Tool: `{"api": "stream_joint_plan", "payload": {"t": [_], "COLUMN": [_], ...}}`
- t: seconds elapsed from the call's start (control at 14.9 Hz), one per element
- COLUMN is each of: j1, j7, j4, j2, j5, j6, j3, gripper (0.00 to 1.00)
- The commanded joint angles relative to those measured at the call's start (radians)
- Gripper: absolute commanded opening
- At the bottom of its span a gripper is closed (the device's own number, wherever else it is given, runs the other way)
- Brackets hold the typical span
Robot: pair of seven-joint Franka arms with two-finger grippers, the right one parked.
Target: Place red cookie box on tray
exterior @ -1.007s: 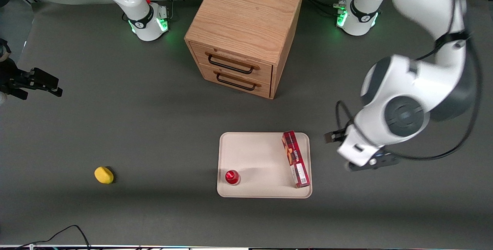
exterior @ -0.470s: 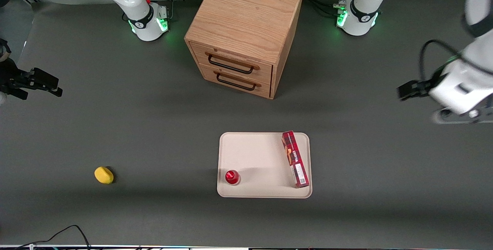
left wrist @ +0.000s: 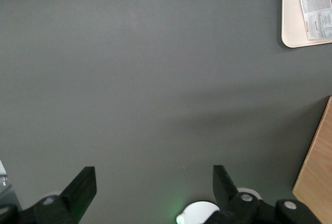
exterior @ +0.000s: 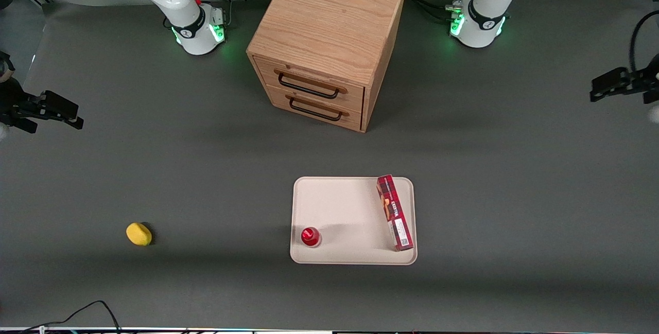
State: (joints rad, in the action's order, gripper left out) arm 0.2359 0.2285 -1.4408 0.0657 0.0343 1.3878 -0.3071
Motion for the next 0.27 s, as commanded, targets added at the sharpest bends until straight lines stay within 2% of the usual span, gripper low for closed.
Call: {"api": "stream_joint_plan", "payload": {"t": [0.0, 0.2], "j1": [0.017, 0.025], "j7": [0.034, -0.053], "j4": [-0.021, -0.018], "j2": [-0.006, -0.007], "j5": [-0.019, -0.017], "j6": [0.022, 0.019], "j3": [-0.024, -0.023], "gripper": [1.0, 1.0]}}
